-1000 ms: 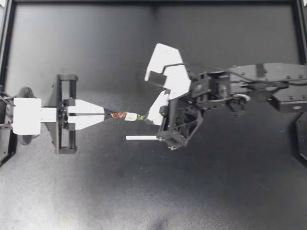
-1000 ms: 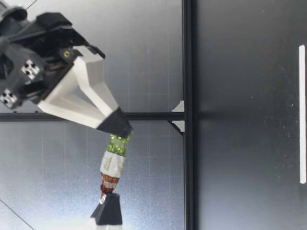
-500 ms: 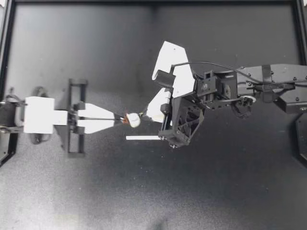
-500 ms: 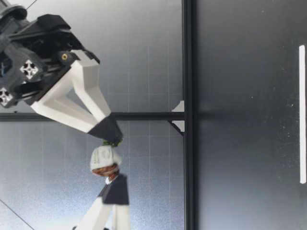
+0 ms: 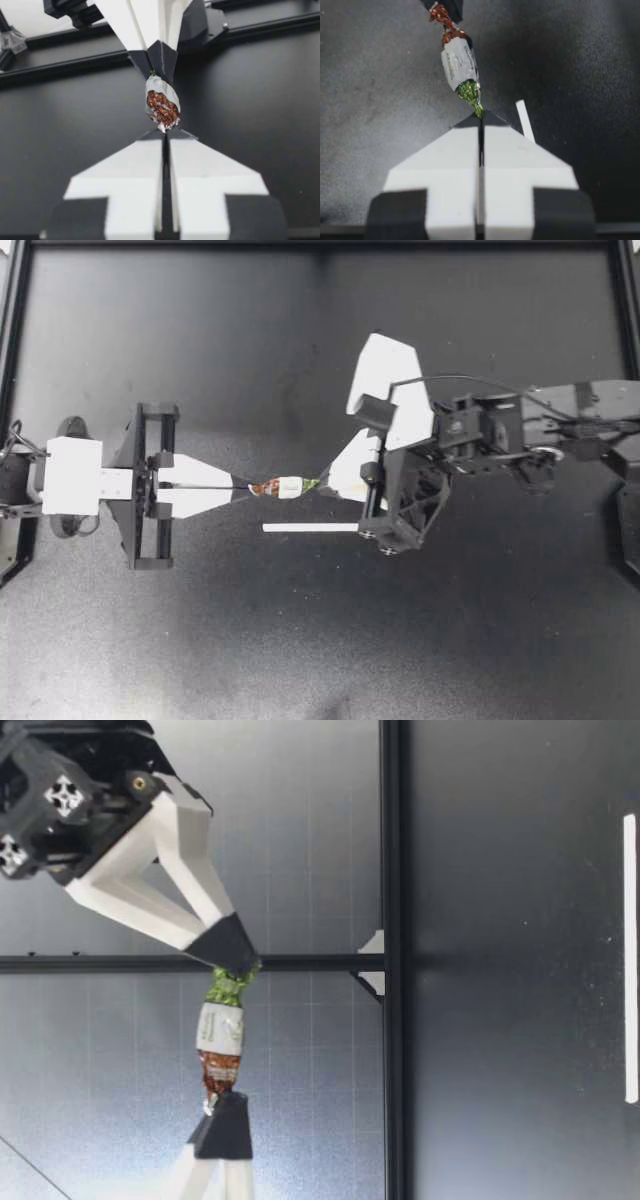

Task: Pick up the candy and unwrap it.

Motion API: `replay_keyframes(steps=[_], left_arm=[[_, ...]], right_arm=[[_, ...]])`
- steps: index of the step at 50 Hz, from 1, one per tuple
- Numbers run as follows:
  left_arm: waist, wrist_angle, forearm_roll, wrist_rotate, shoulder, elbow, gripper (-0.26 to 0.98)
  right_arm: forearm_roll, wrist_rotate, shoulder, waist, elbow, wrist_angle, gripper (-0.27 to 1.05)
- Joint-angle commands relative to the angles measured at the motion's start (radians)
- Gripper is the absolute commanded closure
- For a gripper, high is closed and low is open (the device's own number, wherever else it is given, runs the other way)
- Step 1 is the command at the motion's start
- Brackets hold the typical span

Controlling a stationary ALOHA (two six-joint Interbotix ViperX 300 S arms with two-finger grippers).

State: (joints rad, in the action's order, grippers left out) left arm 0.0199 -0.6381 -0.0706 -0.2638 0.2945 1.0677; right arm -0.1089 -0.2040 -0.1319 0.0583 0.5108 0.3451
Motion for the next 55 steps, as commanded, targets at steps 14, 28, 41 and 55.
replay_keyframes(steps=[14,28,41,55], left_arm=[[-0.002,0.002,-0.005,0.005,-0.061,-0.072,0.90],[0.005,-0.008,-0.095,0.279,-0.089,-0.067,0.90],[0.015,-0.005,-0.038,0.430,-0.078,-0.028,0.90],[0.015,-0.006,-0.046,0.407,-0.058,-0.018,0.90]], right_arm=[[0.009,0.026,0.015,-0.005,-0.057,-0.075,0.96],[-0.035,-0.061,0.018,0.002,-0.037,0.069,0.96],[-0.028,-0.106,0.009,0.009,-0.012,0.121,0.96],[-0.014,-0.107,-0.015,0.011,-0.002,0.117,0.96]])
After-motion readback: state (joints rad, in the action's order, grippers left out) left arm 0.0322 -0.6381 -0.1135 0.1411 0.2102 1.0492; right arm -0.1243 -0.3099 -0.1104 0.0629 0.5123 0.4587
